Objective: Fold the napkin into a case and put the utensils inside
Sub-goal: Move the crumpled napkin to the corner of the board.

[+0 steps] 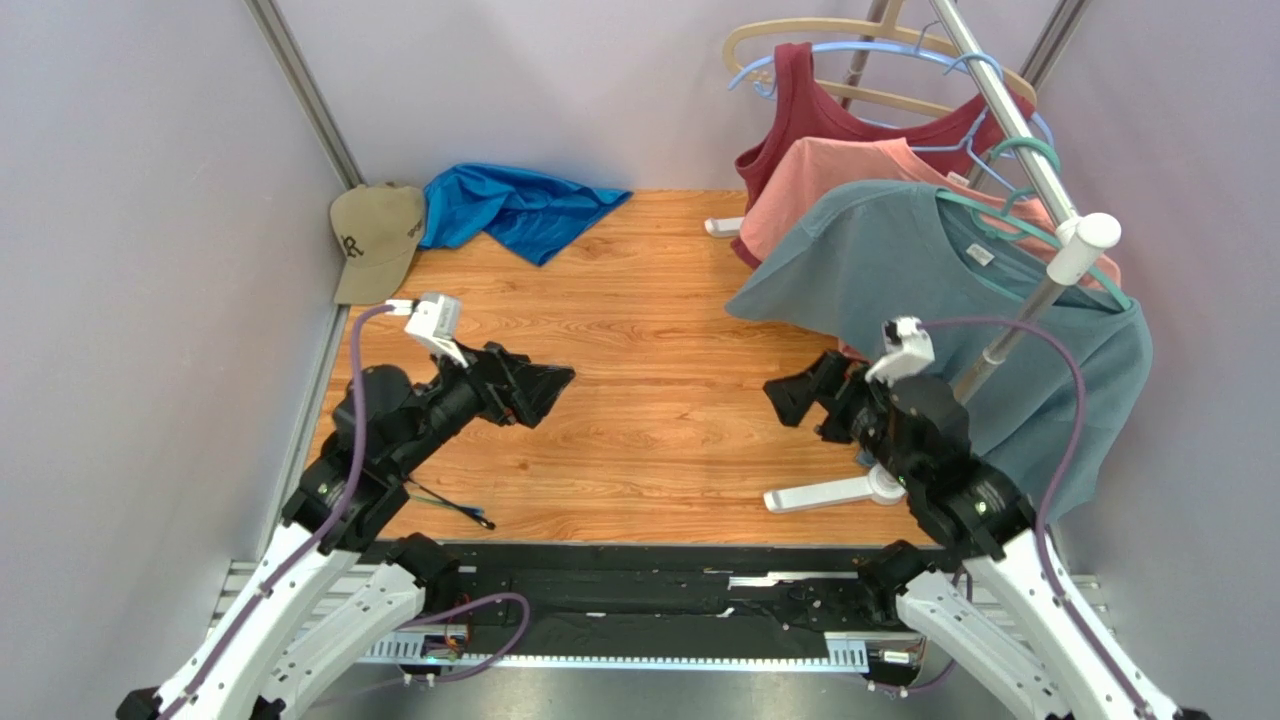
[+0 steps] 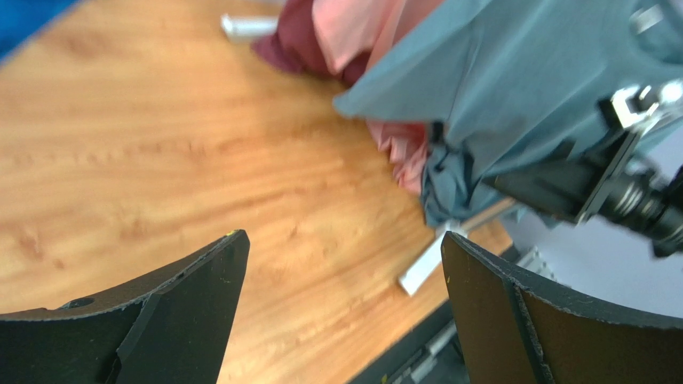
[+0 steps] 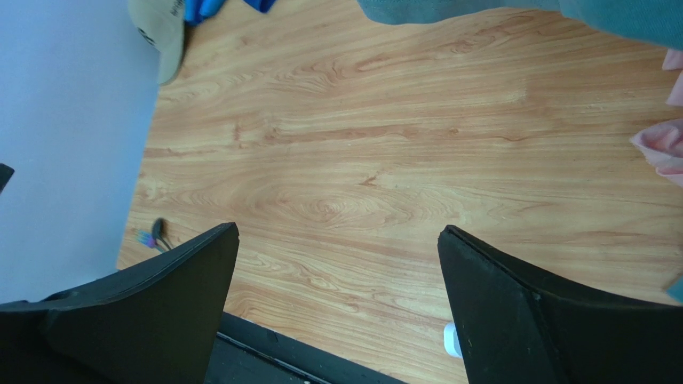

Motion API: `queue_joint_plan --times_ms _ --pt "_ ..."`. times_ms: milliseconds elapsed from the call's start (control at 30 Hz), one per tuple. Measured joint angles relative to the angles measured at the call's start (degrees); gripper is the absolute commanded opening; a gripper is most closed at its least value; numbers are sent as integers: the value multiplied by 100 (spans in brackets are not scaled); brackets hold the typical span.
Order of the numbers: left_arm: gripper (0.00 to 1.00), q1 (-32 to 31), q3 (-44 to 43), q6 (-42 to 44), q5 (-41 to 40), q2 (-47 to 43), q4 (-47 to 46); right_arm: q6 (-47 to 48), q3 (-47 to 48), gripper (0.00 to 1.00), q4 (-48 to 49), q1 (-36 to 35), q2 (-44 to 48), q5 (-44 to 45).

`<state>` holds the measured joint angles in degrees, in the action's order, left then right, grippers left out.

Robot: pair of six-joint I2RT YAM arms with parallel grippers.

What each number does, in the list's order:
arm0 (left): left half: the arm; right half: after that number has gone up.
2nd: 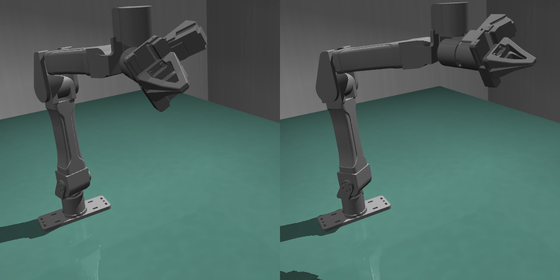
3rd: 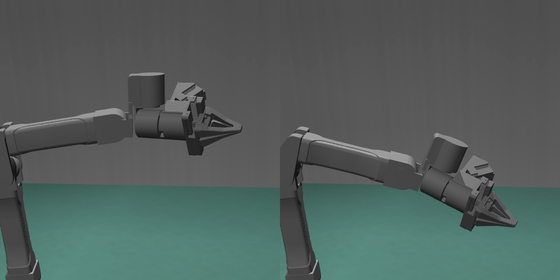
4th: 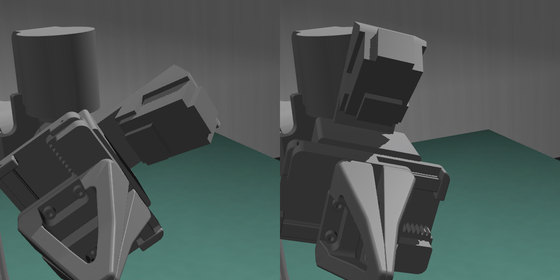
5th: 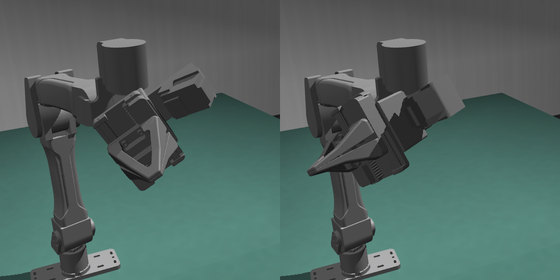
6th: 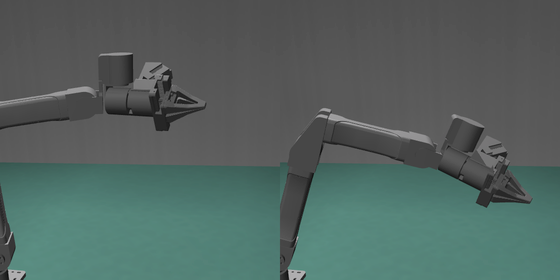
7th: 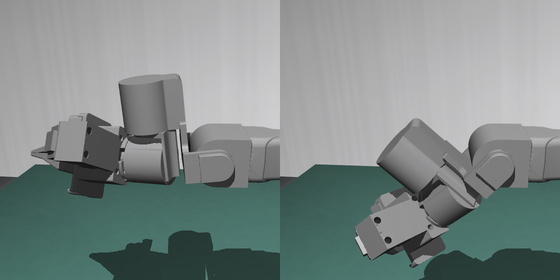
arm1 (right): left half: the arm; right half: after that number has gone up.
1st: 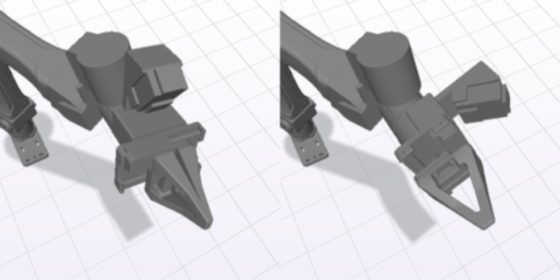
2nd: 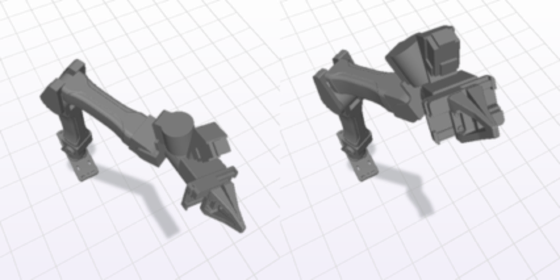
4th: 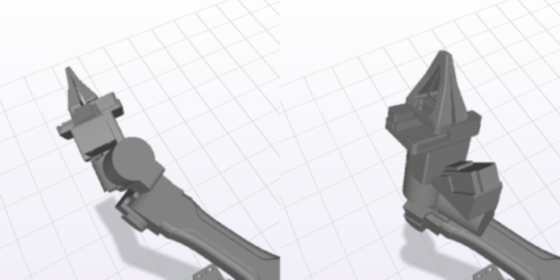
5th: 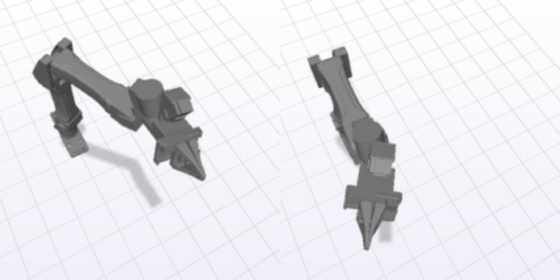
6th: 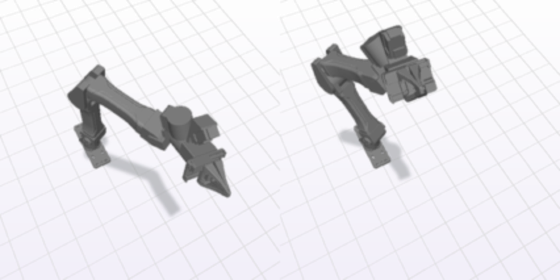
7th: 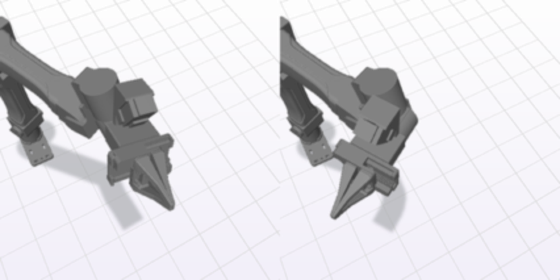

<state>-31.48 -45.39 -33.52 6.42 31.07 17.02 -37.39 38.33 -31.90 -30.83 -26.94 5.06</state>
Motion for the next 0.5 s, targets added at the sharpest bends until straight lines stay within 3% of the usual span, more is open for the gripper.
queue_joint_plan --times_ms 167,333,500 --pt "99 153 -179 -247 61 850 479 444 1246 100 -208 -413 -1705 116" --pt "93 1453 -1165 -688 654 2573 748 1086 2522 100 -175 -1829 -3563 1119" --pt "92 2275 -2269 -686 761 4540 890 1615 3600 100 -203 -2267 -5158 1622"
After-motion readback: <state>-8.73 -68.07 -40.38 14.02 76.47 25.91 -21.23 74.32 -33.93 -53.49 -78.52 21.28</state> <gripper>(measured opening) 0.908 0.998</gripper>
